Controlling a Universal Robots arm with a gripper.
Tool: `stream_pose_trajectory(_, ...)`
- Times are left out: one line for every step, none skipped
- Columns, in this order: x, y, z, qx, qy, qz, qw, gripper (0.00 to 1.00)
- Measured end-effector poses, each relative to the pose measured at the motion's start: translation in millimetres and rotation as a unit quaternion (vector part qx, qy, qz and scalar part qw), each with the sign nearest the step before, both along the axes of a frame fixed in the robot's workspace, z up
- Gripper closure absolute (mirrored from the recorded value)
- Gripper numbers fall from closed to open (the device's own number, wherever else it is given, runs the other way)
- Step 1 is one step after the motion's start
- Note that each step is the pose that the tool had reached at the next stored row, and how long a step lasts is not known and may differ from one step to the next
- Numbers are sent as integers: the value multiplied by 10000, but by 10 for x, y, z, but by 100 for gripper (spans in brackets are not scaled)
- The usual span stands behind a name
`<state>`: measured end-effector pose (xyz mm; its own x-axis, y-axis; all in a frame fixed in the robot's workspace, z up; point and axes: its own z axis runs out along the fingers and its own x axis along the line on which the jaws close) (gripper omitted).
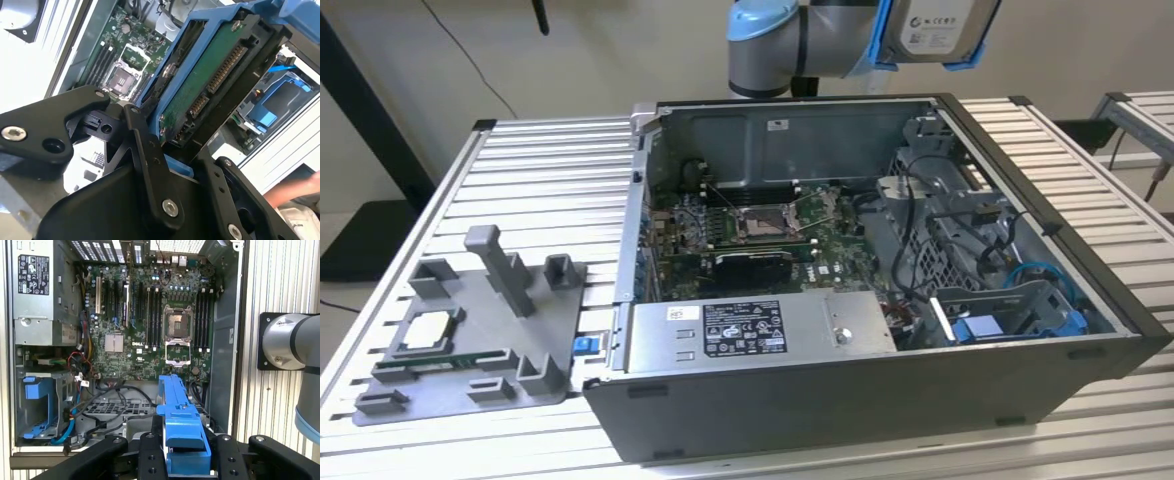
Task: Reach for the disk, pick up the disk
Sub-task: 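Pick up the disk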
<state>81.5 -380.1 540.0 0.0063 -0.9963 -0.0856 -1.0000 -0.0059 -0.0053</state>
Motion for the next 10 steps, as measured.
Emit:
stream_pose_trajectory(0,0,0,0,0,0,10000,100)
stream_pose_trajectory(1,0,0,0,0,0,10000,100)
stream_pose_trajectory(1,0,0,0,0,0,10000,100)
stream_pose_trajectory(1,-3,-1,0,0,0,10000,100)
stream_pose_trajectory(1,-7,-1,0,0,0,10000,100)
stream_pose_trajectory(1,-14,-1,-1,0,0,10000,100)
stream_pose_trajectory(1,-24,-2,0,0,1,10000,100)
stream_pose_trajectory(1,-35,-2,0,0,0,10000,100)
stream_pose_trajectory(1,-47,-2,-1,0,0,10000,100)
stream_pose_trajectory(1,-62,-3,0,0,0,10000,100)
